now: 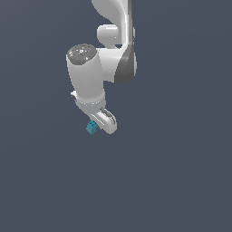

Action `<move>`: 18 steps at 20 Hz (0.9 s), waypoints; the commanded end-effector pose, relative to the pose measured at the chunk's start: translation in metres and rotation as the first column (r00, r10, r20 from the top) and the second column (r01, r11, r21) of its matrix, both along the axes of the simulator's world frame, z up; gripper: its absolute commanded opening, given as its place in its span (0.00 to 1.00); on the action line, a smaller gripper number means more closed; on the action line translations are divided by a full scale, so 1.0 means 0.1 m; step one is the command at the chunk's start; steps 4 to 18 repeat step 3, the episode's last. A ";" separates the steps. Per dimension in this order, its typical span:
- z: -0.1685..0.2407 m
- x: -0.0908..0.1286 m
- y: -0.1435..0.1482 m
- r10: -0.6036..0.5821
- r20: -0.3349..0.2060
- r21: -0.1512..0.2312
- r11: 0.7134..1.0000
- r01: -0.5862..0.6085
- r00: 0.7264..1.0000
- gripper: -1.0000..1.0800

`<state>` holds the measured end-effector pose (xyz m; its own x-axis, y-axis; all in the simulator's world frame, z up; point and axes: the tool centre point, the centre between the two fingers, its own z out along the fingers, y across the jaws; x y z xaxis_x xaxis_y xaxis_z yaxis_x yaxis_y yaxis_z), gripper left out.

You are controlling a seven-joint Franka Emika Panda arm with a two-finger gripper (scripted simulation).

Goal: Pick up the object and move it to a goal position.

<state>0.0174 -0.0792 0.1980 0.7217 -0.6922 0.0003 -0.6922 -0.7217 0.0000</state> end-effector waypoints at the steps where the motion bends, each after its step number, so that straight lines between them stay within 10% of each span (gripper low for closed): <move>1: 0.05 0.02 -0.03 0.001 0.000 0.000 1.000 -0.001 1.000 0.00; 18: 0.06 0.02 -0.04 0.001 0.000 0.000 1.000 -0.001 1.000 0.00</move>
